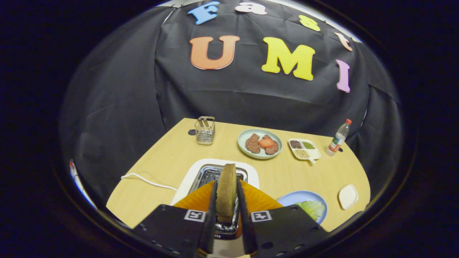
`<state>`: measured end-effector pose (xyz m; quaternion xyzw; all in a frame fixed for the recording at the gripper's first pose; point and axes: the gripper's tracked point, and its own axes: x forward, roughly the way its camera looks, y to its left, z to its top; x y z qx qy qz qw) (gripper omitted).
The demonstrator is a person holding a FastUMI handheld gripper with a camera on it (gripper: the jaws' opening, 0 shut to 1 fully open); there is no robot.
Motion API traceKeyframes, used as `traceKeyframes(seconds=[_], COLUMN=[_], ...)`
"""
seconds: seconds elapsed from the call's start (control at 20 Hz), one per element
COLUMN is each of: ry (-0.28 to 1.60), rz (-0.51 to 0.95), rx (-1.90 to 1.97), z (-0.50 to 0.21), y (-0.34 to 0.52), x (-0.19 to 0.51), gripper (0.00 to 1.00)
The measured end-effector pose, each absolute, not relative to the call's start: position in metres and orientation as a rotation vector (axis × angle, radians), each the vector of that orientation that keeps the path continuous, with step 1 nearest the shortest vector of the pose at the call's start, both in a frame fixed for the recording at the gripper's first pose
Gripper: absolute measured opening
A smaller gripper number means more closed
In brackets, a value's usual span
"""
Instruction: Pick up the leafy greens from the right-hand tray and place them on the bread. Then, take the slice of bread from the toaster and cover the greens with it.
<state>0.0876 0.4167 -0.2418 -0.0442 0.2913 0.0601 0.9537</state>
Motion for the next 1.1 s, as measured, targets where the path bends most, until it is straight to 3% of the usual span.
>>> traceKeyframes(seconds=[0.1,0.3,0.85,1.1], ry=[0.602,0.619,0.456,0.441], rz=[0.135,0.174,0.271,0.305], rx=[-0.075,-0.017,0.134,0.104], z=[-0.241,-0.228,-0.120,-0.135], y=[0.418,0.413,0.355,0.302], x=[0.088,0.084,0.075,0.073], gripper=[0.17,0.02,0.02,0.02])
